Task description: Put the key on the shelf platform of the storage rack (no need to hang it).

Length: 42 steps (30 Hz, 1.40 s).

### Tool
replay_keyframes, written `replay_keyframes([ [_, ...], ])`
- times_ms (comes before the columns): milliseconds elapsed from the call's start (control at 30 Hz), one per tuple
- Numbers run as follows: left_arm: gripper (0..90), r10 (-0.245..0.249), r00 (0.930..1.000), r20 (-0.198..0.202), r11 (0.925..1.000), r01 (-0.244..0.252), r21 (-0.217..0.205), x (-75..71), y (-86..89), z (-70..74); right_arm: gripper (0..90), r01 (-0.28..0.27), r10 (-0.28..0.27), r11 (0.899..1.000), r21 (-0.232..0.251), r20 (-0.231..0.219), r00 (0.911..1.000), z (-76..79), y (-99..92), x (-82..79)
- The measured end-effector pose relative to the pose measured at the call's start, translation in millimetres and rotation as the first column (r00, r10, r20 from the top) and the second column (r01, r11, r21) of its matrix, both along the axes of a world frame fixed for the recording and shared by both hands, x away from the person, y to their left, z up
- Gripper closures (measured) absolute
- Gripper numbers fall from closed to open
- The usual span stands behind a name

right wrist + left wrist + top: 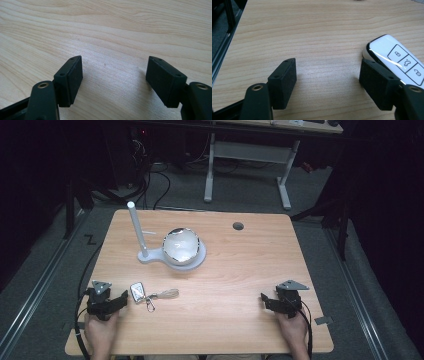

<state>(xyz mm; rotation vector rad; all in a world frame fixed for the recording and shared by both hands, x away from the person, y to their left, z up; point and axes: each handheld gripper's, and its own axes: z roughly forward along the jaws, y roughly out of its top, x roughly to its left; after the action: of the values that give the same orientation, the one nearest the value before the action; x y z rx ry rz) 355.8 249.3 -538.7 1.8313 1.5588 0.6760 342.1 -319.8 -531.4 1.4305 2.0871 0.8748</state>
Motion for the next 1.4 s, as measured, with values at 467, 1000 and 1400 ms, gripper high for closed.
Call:
replay_keyframes([
  [467,30.0,-0.008,1.0,-0.001,1.0,0.008,0.004,-1.8,-1.4,0.1,30.1,0.0,0.0,1.0,0.0,-0.001,1.0,0.1,0.0,0.0],
  [1000,32.6,-0.094,0.9955,0.016,0.9944,0.095,-0.048,-17.1,-2.6,7.2,30.0,0.0,0.0,1.0,0.0,-0.001,1.0,0.1,0.0,0.0],
  [1400,35.2,-0.21,0.9765,0.049,0.9737,0.213,-0.081,-28.5,-23.6,26.4,30.0,0.0,0.0,1.0,0.0,-0.001,1.0,0.1,0.0,0.0],
])
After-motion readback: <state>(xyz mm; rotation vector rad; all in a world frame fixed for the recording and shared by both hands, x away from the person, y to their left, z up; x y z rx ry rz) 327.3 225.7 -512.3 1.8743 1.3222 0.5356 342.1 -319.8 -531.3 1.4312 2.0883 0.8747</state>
